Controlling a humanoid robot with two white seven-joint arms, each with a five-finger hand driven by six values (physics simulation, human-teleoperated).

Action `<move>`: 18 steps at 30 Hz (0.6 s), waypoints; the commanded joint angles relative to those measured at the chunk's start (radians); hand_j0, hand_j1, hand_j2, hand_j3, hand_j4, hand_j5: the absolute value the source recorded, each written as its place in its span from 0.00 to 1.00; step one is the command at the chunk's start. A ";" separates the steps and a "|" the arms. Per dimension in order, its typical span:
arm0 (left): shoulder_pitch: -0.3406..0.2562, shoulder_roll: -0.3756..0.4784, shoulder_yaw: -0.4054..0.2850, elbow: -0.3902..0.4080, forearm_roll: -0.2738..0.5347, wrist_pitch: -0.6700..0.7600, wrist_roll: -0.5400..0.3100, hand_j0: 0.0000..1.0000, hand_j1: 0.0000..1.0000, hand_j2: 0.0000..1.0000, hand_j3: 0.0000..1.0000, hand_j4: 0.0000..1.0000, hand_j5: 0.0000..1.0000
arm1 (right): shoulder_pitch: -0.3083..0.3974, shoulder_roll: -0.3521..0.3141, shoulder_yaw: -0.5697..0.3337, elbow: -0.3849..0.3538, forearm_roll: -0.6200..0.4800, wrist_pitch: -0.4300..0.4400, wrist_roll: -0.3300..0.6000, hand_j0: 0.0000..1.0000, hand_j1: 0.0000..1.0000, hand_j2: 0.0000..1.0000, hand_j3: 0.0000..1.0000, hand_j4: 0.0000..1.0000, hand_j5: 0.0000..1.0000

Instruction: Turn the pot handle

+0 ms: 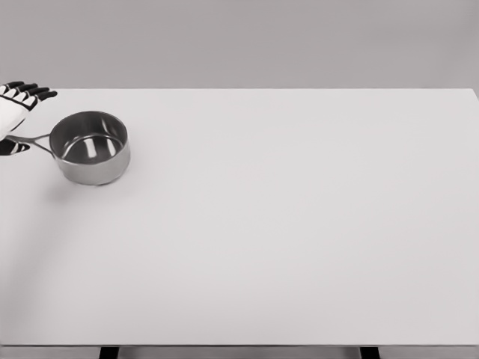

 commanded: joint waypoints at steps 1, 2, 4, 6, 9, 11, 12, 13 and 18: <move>0.000 -0.009 0.000 0.026 -0.008 0.000 0.001 1.00 1.00 1.00 1.00 1.00 1.00 | 0.000 0.000 0.000 0.000 0.000 0.000 0.000 1.00 1.00 1.00 1.00 1.00 1.00; -0.002 -0.012 0.000 0.027 -0.008 0.000 0.001 1.00 1.00 1.00 1.00 1.00 1.00 | 0.000 0.000 0.000 0.000 0.000 0.000 0.000 1.00 1.00 1.00 1.00 1.00 1.00; -0.002 -0.013 0.000 0.029 -0.014 0.000 0.001 1.00 1.00 1.00 1.00 1.00 1.00 | 0.000 0.000 0.000 0.000 0.000 0.000 0.000 1.00 1.00 1.00 1.00 1.00 1.00; -0.002 -0.023 0.000 0.029 -0.027 0.000 0.001 1.00 1.00 1.00 1.00 1.00 1.00 | 0.000 0.000 -0.002 0.000 0.000 0.000 0.000 1.00 1.00 1.00 1.00 1.00 1.00; -0.002 -0.029 0.000 0.030 -0.037 0.000 0.001 1.00 1.00 1.00 1.00 1.00 1.00 | 0.000 0.000 0.000 0.000 0.000 0.000 0.000 1.00 1.00 1.00 1.00 1.00 1.00; -0.002 -0.029 0.000 0.032 -0.042 0.000 0.001 1.00 1.00 1.00 1.00 1.00 1.00 | 0.000 0.000 0.000 0.000 0.000 0.000 0.000 1.00 1.00 1.00 1.00 1.00 1.00; -0.002 -0.030 0.000 0.036 -0.042 0.000 0.001 1.00 1.00 1.00 1.00 1.00 1.00 | 0.000 0.000 0.000 0.000 0.000 0.000 0.000 1.00 1.00 1.00 1.00 1.00 1.00; -0.002 -0.029 0.001 0.038 -0.042 0.000 0.001 1.00 1.00 1.00 1.00 1.00 1.00 | 0.000 0.000 0.000 0.000 0.000 0.000 0.000 1.00 1.00 1.00 1.00 1.00 1.00; 0.000 -0.029 0.001 0.041 -0.042 0.000 0.001 1.00 1.00 1.00 1.00 1.00 1.00 | 0.000 0.000 0.000 0.000 0.000 0.000 0.000 1.00 1.00 1.00 1.00 1.00 1.00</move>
